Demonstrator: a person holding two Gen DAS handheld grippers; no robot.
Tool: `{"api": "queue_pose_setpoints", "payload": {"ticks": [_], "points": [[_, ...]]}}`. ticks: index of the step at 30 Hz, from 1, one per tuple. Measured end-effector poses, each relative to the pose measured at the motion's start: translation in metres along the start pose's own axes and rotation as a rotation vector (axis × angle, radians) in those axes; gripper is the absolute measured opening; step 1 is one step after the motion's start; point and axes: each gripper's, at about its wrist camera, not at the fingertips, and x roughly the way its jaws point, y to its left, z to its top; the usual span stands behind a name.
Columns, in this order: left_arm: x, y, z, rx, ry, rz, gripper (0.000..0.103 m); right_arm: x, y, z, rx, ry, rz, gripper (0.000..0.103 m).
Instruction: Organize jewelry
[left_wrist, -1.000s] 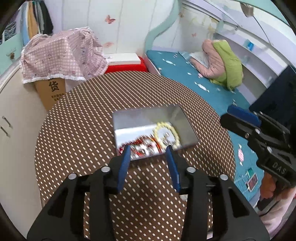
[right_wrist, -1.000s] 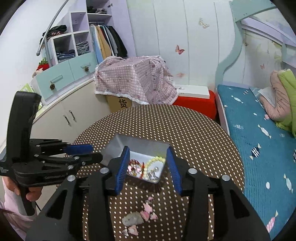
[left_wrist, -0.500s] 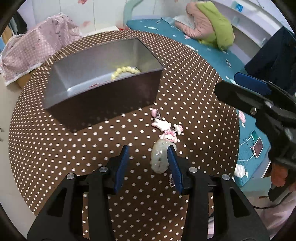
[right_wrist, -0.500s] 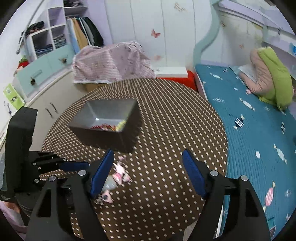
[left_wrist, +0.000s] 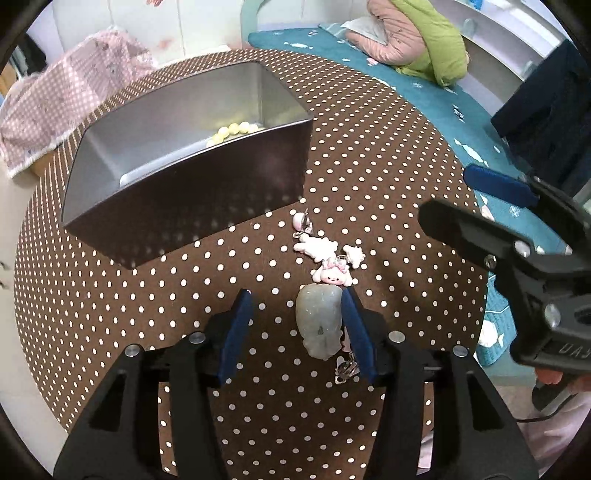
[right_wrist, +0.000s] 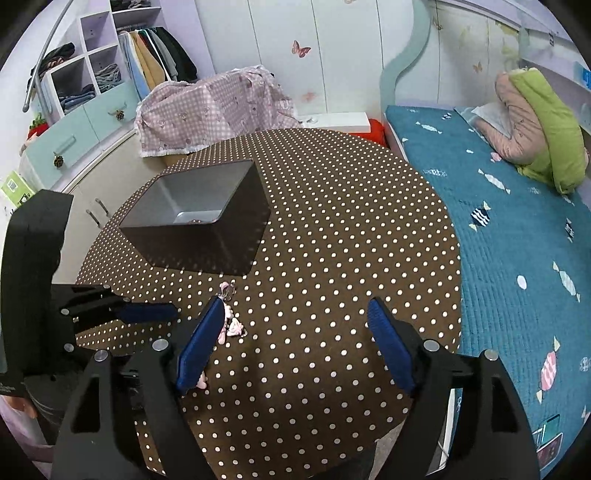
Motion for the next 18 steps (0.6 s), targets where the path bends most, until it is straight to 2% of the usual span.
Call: {"api": "queue_pose_setpoints", "payload": {"ticks": [7, 13, 15, 17, 18], "points": [[-0.005, 0.018, -0.007, -0.024, 0.021, 0.048, 0.052, -0.003, -0.005, -0.003, 0.016, 0.003, -0.015, 0.076], [-0.008, 0.02, -0.02, -0.031, 0.036, 0.046, 0.051, -0.006, 0.003, -0.01, -0.001, 0.006, 0.002, 0.076], [-0.007, 0.013, -0.023, -0.007, 0.028, 0.092, 0.043, -0.007, 0.007, -0.016, -0.004, 0.012, 0.0, 0.076], [-0.007, 0.009, -0.024, 0.01, 0.018, 0.09, 0.03, -0.008, 0.012, -0.025, -0.01, 0.017, 0.018, 0.076], [-0.007, 0.008, -0.025, 0.022, 0.014, 0.094, 0.029, -0.009, 0.014, -0.028, -0.015, 0.018, 0.025, 0.076]]}}
